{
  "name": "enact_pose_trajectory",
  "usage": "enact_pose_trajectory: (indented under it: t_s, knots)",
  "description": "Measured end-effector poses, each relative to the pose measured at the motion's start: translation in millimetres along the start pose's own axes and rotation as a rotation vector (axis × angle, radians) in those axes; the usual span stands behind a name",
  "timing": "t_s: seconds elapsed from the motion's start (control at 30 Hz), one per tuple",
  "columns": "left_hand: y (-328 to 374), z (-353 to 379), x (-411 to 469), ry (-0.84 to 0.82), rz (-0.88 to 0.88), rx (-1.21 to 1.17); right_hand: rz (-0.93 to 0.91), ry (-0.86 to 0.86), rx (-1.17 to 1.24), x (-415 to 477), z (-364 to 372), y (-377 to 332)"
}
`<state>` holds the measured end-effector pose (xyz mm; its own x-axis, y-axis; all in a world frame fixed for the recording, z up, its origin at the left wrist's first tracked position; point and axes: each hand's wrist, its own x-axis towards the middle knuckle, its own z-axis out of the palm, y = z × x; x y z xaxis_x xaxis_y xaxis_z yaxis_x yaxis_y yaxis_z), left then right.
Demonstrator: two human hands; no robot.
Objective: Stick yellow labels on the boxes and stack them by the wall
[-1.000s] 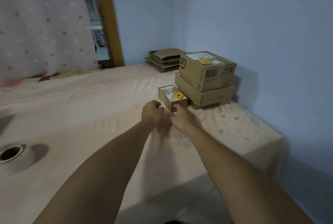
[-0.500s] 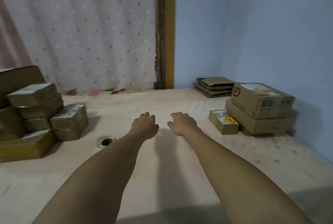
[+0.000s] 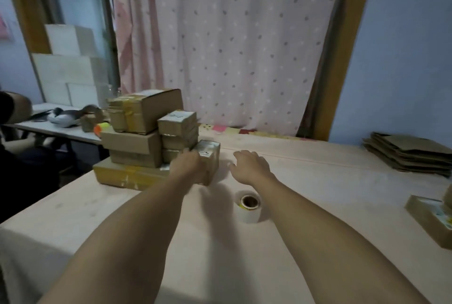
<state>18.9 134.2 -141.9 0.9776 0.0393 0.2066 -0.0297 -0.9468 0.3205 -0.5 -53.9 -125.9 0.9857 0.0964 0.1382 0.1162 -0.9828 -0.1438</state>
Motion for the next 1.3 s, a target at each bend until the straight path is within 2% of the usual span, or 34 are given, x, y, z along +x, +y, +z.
enact_pose_trajectory:
  t_s: [0.23, 0.4, 0.53, 0.93, 1.1, 1.3]
  knots:
    - [-37, -1, 23, -0.044, -0.136, -0.335, 0.144, -0.079, 0.406, 50, 22, -71]
    - [-37, 14, 39, -0.029, -0.271, -0.496, 0.252, -0.122, 0.628, 71, 36, -83]
    - [-38, 27, 51, 0.000, -0.294, -0.533, 0.299, -0.153, 0.785, 79, 48, -81]
    - [-26, 40, 52, 0.012, -0.355, -0.598, 0.300, -0.138, 0.987, 76, 57, -78]
    - [-29, 43, 59, 0.051, -0.437, -0.688, 0.295, -0.149, 1.021, 72, 58, -72]
    - [-23, 41, 54, 0.010, -0.430, -0.737, 0.265, -0.180, 1.023, 71, 63, -76]
